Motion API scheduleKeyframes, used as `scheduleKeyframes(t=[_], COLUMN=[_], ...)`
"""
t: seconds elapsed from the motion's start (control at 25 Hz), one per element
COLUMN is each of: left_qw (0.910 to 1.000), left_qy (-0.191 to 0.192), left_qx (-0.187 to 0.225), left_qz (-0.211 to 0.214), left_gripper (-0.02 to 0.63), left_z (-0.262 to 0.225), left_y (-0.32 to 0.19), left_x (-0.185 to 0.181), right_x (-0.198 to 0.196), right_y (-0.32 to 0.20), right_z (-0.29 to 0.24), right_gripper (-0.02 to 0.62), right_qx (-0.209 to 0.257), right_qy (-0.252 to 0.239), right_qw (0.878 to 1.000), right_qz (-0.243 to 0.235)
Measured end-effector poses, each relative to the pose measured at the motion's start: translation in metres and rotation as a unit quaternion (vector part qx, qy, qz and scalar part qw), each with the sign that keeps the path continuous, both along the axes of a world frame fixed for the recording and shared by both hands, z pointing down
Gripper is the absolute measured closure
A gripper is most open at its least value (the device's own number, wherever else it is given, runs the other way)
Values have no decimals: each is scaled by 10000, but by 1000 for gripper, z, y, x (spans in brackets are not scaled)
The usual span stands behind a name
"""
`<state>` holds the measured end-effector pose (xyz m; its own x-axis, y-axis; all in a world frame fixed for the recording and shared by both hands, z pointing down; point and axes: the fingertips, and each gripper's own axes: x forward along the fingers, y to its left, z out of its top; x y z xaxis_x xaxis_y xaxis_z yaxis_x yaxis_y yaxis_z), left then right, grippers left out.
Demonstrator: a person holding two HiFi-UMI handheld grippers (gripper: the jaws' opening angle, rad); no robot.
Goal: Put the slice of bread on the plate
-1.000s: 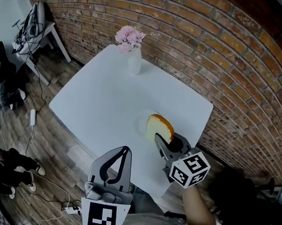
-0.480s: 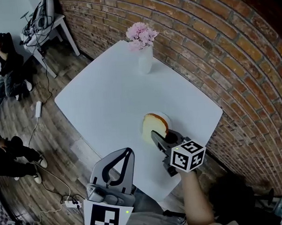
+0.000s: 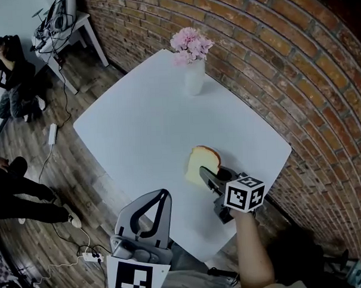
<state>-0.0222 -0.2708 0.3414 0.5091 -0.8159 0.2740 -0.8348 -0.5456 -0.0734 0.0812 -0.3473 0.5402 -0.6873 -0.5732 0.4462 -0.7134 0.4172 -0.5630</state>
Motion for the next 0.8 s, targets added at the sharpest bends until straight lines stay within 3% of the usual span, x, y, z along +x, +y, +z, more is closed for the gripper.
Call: scheduleKeyframes(t=[0.52, 0.8], left_qw=[9999, 9998], left_qy=[65, 75], left_qx=[-81, -93], left_qz=[-130, -145], left_gripper=[595, 597], left_z=[6, 5], left_y=[-11, -14], left_x=[-5, -7], right_x=[12, 26], right_y=[-18, -25], right_z=[26, 35], right_gripper=[413, 303], right_qx=[201, 268], right_qy=[1398, 1984], right_qw=[9899, 9796], right_qz=[-88, 171])
